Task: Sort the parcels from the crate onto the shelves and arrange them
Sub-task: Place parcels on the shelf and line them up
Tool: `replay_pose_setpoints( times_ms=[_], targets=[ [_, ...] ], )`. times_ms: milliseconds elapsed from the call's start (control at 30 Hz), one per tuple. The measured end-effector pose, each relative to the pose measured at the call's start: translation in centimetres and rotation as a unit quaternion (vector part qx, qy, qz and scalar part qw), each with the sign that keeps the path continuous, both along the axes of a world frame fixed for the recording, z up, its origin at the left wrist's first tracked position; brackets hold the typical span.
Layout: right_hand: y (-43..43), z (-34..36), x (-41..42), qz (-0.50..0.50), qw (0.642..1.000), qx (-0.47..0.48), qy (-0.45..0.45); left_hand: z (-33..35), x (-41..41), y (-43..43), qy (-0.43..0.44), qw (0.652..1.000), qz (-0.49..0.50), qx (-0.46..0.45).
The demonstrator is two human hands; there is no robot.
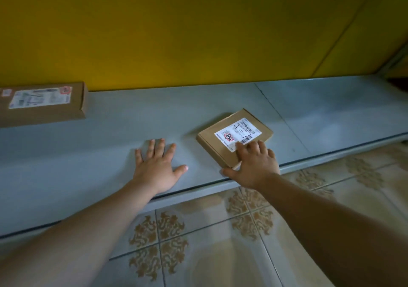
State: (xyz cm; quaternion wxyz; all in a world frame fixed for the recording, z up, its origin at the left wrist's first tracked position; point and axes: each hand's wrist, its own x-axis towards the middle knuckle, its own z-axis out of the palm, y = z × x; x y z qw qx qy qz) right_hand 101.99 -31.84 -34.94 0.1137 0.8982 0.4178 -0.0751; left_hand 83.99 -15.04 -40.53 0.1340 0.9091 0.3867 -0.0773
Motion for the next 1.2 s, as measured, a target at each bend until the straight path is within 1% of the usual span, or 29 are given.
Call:
replay_pose_setpoints(
  times_ms=[167, 533, 633, 767, 1200],
  targets=[
    [-3.4, -0.9, 4.1, -0.057, 0.998, 0.021, -0.027, 0.0, 5.9, -2.6, 0.009, 1.000, -0.028, 0.003],
    [-7.7, -2.6, 19.2, -0.111, 0.992, 0.063, 0.020, 0.6, 22.4, -8.2, 0.022, 0.999, -0.035, -0.001],
    [-7.6, -3.3, 22.6, -0.109, 0.991, 0.079, 0.015, 0.3, 26.3, -9.0, 0.028, 0.999, -0.032, 0.022],
    [-6.0, -3.8, 26.9, -0.112, 0.987, 0.108, 0.024, -0.6, 27.6, -8.7, 0.024, 0.997, -0.018, 0.067],
    [0.9, -4.9, 34.1, -0.076, 0.977, 0.188, 0.063, -0.6, 27.9, -9.0, 0.044, 0.996, 0.001, 0.079]
  ],
)
